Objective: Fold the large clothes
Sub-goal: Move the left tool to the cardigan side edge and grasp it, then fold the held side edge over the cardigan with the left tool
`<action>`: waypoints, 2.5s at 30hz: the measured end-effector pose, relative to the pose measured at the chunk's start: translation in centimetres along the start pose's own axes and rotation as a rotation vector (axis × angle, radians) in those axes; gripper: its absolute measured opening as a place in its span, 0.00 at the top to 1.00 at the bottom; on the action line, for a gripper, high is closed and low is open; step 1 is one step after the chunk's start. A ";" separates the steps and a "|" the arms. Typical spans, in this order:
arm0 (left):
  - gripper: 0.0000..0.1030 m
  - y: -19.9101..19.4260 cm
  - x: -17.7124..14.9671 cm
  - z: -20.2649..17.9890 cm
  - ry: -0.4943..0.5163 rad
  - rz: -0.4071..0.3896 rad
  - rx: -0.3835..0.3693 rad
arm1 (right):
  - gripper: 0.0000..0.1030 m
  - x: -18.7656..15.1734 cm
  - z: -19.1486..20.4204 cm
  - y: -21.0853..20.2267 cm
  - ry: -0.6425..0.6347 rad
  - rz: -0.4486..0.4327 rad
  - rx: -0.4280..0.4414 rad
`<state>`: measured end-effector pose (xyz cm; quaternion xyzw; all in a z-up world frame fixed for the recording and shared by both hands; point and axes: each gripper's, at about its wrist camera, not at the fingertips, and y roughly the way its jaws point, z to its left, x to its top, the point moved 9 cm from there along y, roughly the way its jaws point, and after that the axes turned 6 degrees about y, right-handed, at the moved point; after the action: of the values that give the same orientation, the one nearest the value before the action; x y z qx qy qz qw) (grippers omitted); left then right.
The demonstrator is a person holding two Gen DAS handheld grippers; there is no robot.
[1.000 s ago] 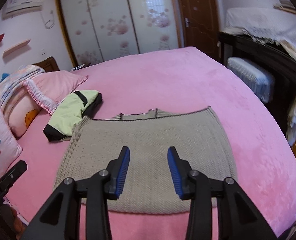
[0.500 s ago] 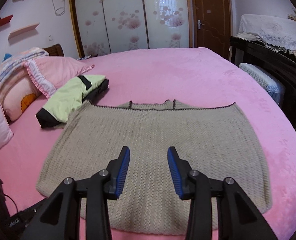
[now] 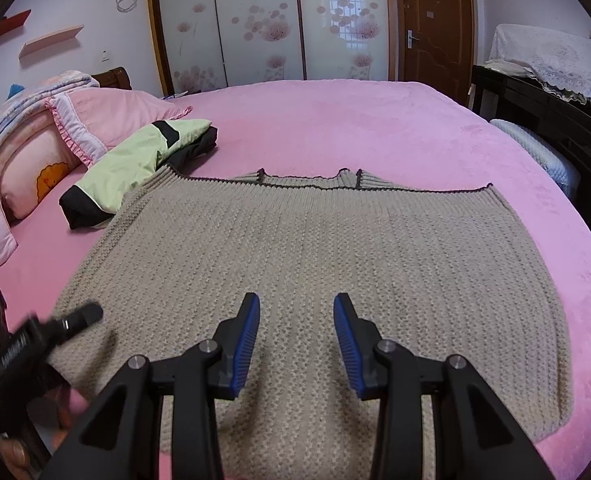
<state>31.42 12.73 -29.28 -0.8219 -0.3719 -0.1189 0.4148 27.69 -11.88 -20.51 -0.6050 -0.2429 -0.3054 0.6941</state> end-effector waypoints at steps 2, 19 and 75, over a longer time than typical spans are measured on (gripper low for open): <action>0.21 0.2 0.9 -0.2 -0.035 -0.019 -0.015 | 0.66 0.0 0.2 0.5 -0.013 0.002 0.001; 0.78 -4.0 2.8 -17.0 0.420 -0.160 -0.043 | 0.85 -2.7 0.0 5.0 -0.023 0.137 0.043; 0.12 4.6 -6.9 -23.2 0.689 0.169 0.235 | 0.23 2.9 -18.5 -1.7 0.365 0.237 0.066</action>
<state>32.46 -10.41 -20.95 -0.7083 -0.1524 -0.3102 0.6155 27.88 -30.64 -19.99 -0.5411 -0.0501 -0.3178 0.7770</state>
